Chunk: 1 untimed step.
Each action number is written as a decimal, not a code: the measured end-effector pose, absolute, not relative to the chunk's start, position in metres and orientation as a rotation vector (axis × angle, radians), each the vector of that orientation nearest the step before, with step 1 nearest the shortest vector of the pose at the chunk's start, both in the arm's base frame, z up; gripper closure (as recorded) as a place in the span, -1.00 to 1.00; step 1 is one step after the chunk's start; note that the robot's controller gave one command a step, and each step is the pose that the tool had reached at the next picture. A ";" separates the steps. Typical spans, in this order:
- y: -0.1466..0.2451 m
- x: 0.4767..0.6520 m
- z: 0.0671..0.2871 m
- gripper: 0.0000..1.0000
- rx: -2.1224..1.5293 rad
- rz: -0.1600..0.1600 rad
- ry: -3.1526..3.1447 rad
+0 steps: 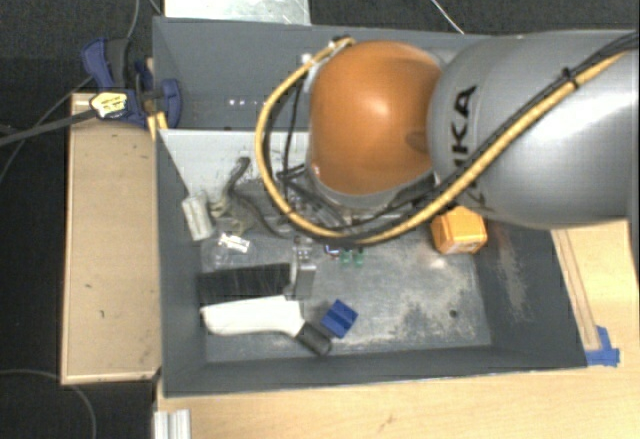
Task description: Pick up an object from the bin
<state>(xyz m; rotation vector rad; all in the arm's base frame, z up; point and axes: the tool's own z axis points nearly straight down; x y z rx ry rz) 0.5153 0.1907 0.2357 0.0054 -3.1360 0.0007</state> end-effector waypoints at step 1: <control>0.189 0.517 0.240 -1.00 -0.005 -0.002 -3.144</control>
Offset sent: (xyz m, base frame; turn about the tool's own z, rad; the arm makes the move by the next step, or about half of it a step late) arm -0.0368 0.0401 -0.1657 -0.1465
